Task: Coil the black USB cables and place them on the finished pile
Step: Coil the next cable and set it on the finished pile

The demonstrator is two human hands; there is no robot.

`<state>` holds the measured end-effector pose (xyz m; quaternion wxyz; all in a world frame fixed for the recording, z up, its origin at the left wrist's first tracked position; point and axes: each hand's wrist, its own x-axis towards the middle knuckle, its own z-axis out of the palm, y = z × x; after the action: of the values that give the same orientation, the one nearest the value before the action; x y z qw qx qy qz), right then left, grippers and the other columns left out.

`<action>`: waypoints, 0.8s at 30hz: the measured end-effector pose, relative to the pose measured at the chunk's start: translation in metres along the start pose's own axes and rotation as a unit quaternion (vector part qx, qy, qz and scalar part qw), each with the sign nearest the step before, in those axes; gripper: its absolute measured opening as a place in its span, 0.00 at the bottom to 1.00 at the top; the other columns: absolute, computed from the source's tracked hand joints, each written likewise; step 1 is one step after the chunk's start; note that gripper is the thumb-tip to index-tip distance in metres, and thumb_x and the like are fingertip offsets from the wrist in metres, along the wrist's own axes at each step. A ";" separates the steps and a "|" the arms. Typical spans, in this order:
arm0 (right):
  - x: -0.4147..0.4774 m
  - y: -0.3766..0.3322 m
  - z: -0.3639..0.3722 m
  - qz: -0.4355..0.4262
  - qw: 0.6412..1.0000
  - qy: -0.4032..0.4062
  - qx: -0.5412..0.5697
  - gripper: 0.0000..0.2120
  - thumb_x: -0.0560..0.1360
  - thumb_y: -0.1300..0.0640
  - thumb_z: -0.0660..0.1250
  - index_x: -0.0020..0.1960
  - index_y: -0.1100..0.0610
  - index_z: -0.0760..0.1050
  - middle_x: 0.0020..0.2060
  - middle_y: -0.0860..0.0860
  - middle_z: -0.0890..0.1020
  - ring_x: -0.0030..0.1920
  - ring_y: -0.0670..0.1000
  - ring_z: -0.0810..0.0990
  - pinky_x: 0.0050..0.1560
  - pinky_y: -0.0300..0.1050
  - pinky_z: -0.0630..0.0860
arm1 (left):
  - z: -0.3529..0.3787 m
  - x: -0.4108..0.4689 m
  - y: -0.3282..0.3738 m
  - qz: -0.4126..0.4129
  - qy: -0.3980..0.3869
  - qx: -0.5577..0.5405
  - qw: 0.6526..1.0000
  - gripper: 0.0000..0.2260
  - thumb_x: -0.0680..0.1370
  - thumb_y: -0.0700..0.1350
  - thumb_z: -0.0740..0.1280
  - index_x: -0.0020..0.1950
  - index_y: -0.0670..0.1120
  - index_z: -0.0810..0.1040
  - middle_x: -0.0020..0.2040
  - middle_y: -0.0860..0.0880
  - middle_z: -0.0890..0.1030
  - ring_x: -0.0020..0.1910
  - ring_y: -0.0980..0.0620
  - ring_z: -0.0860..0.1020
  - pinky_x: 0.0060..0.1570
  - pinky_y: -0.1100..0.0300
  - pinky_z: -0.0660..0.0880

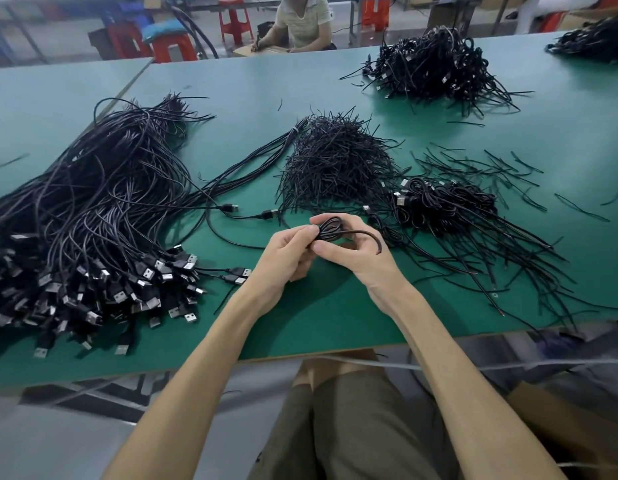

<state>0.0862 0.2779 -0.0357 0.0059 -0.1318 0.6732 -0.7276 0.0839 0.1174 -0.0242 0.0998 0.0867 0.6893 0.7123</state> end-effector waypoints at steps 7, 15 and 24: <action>0.000 0.001 0.002 0.005 1.000 -0.020 -0.020 0.18 0.73 0.62 0.76 0.62 0.54 0.81 0.61 0.47 0.84 0.62 0.47 0.79 0.69 0.61 0.68 | -0.003 0.003 -0.005 -0.006 0.027 -0.030 0.999 0.19 0.82 0.51 0.59 0.34 0.50 0.79 0.27 0.57 0.61 0.24 0.57 0.57 0.22 0.64 0.55; 0.000 0.007 0.006 -0.009 0.998 0.048 -0.043 0.11 0.71 0.60 0.79 0.52 0.57 0.83 0.47 0.52 0.87 0.51 0.54 0.84 0.60 0.53 0.78 | -0.002 0.002 -0.005 -0.014 0.060 -0.028 0.998 0.17 0.79 0.53 0.62 0.30 0.53 0.70 0.27 0.55 0.61 0.25 0.55 0.55 0.22 0.63 0.52; 0.000 0.011 0.007 -0.005 0.995 0.079 -0.052 0.02 0.76 0.62 0.74 0.48 0.60 0.84 0.43 0.54 0.88 0.47 0.54 0.87 0.53 0.51 0.82 | -0.001 0.004 -0.009 -0.006 0.070 -0.012 0.997 0.16 0.79 0.53 0.61 0.34 0.48 0.72 0.28 0.52 0.62 0.24 0.54 0.54 0.23 0.65 0.52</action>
<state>0.0853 0.2704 -0.0459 -0.0579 -0.0771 0.7077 -0.6999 0.0802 0.1172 -0.0331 0.0566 0.0316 0.6864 0.7243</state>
